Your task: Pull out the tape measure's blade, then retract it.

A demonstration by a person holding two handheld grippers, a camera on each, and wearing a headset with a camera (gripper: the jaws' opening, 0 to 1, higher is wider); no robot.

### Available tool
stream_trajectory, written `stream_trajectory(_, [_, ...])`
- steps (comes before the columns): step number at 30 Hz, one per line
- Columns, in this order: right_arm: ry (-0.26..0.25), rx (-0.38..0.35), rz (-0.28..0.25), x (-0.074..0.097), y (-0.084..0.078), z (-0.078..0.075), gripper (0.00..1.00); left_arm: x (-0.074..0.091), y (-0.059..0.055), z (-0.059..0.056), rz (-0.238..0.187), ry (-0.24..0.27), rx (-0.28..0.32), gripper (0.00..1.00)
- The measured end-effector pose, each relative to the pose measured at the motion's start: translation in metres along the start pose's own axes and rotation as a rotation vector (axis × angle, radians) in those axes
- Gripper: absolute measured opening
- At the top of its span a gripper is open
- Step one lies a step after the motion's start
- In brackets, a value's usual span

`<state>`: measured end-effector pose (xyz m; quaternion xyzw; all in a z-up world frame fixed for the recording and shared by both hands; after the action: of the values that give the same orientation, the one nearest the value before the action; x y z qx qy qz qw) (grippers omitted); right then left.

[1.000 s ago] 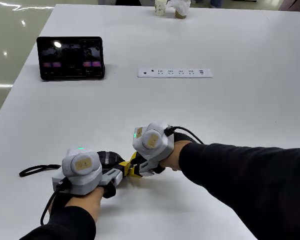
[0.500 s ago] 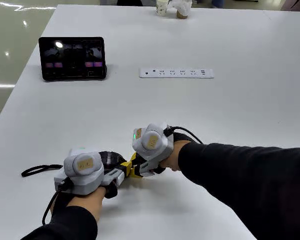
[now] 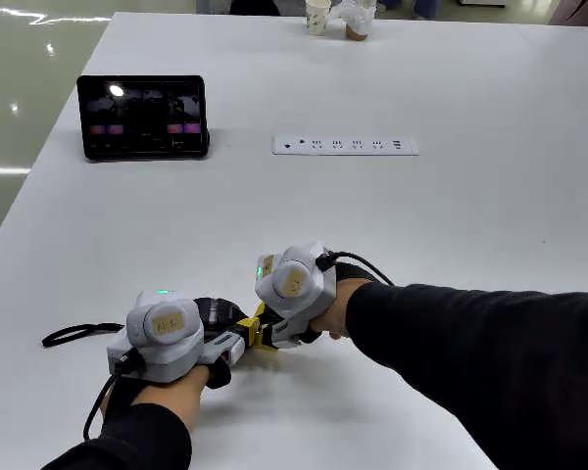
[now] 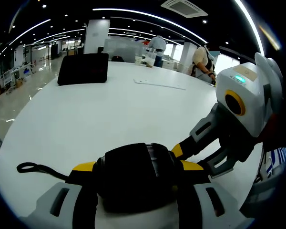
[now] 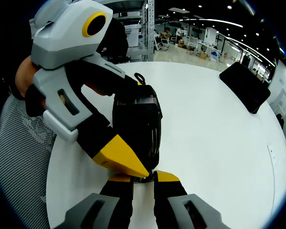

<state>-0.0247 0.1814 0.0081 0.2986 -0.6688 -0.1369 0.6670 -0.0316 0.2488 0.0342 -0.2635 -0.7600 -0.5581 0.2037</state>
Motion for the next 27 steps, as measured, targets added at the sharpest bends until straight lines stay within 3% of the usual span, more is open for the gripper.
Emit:
stream_trajectory(13, [-0.028, -0.043, -0.002, 0.008, -0.005, 0.0, 0.18, 0.004, 0.003, 0.001, 0.028, -0.046, -0.038, 0.62])
stream_trajectory(19, [-0.049, -0.056, -0.029, 0.019, 0.0, 0.001, 0.19, 0.011, 0.009, 0.002, 0.026, -0.09, -0.037, 0.72])
stream_trajectory(27, [-0.084, -0.099, -0.046, 0.036, -0.008, 0.001, 0.22, 0.014, 0.017, 0.009, 0.019, -0.132, -0.035, 0.86])
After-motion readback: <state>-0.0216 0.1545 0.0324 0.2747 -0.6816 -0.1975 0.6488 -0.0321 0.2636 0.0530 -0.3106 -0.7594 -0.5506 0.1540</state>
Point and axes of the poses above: the centre of the closed fingertips' face, and the gripper's own axes: x roughly backward along the fingers, z roughly to its left, y roughly out of its top, the point moved 3 cm from there along x, roughly backward along the fingers, and after that the axes turned 9 degrees about x, right-handed, at the moved point
